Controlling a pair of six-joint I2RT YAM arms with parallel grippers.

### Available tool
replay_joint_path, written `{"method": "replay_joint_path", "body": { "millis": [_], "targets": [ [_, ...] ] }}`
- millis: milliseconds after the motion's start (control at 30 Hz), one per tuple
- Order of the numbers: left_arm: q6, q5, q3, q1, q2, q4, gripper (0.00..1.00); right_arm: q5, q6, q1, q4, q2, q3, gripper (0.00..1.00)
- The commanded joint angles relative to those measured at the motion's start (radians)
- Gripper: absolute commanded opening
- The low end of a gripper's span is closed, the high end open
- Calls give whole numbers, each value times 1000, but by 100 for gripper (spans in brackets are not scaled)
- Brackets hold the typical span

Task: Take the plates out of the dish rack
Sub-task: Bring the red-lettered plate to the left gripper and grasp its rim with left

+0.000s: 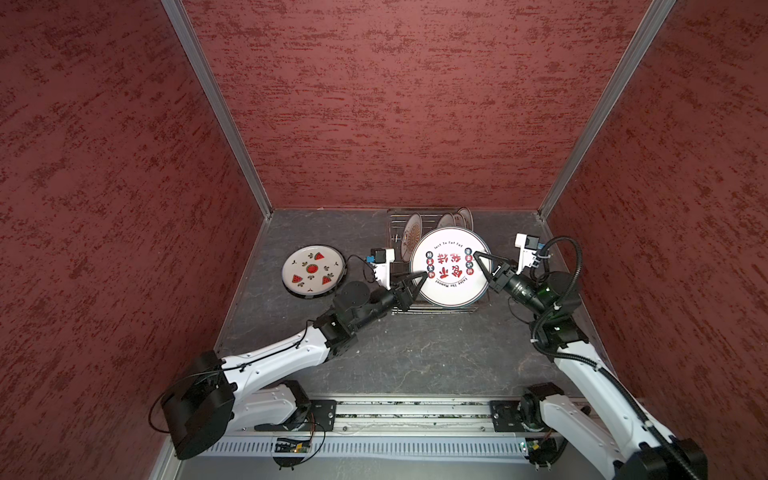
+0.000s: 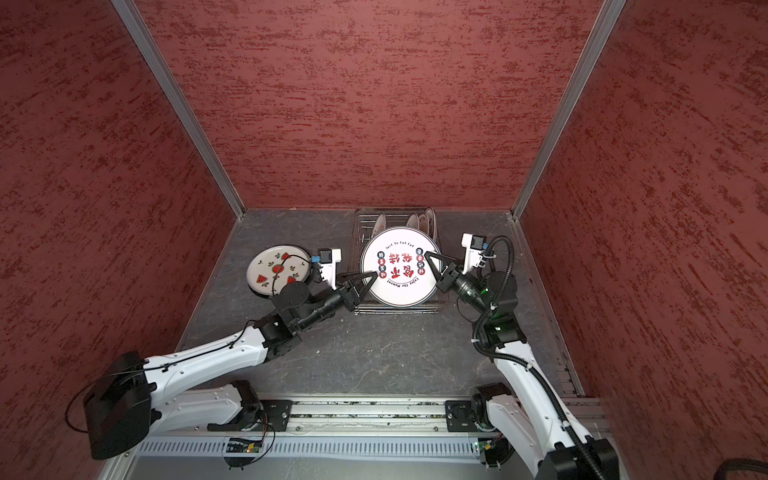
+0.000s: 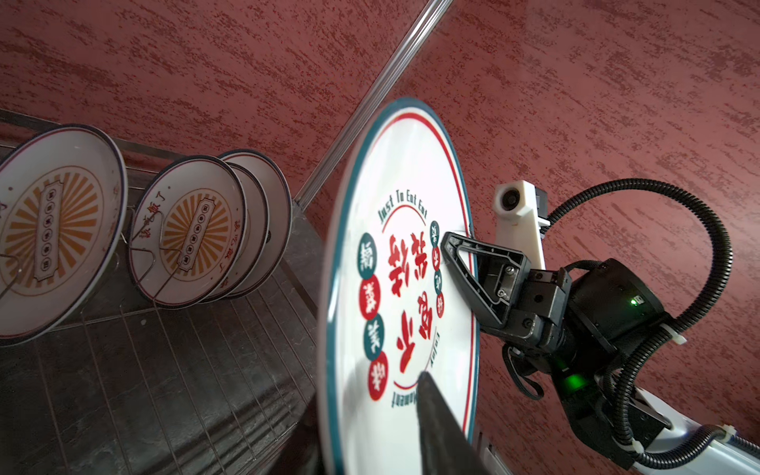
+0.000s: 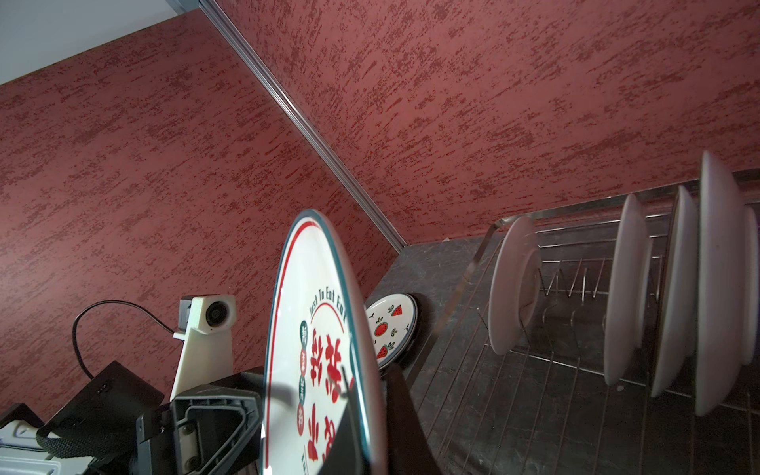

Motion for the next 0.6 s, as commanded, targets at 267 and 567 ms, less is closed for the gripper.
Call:
{"method": "replay_joint_path", "body": {
  "millis": [267,567],
  "targets": [
    [-35,18,43,2,48,54,5,24,-39,-5,65,19,1,0],
    [-102,88,14,47,59,102,0,-19,-23,-5,139,65,-20,41]
  ]
}}
